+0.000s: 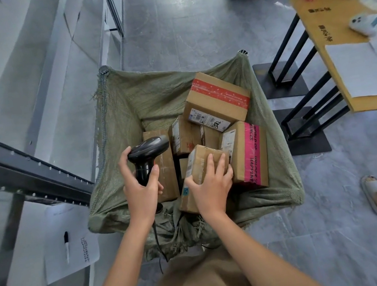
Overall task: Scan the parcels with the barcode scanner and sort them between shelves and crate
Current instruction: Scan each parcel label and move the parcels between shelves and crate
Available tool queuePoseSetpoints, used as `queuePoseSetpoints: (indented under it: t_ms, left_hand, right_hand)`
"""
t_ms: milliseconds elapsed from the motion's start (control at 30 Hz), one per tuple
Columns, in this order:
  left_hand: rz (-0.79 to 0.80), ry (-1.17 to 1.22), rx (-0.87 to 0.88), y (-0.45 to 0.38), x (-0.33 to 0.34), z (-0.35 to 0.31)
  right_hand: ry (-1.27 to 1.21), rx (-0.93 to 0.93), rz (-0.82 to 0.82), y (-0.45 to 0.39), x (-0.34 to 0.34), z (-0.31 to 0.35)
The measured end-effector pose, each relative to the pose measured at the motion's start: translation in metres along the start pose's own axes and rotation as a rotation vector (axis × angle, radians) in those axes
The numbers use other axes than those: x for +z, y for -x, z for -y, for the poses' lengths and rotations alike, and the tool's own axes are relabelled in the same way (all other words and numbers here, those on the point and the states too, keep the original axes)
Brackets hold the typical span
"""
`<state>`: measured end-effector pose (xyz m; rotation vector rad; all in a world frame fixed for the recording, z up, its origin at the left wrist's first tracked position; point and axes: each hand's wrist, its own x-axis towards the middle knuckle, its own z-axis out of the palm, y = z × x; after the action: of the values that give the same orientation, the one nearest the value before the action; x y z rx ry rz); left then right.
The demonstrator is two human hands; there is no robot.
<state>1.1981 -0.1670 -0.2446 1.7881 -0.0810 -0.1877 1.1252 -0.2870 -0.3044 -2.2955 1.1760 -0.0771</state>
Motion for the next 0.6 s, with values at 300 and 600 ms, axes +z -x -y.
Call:
queuePoseSetpoints:
  t_ms: [300,600]
  left_hand:
    - [0.051,-0.001,-0.018,0.005,-0.006,0.0]
    - [0.082,-0.003,-0.018,0.002,-0.009,-0.001]
  right_hand:
    - [0.014,-0.092,0.034,0.001,0.005,-0.01]
    - [-0.002,-0.123,-0.027,-0.003,0.007,-0.013]
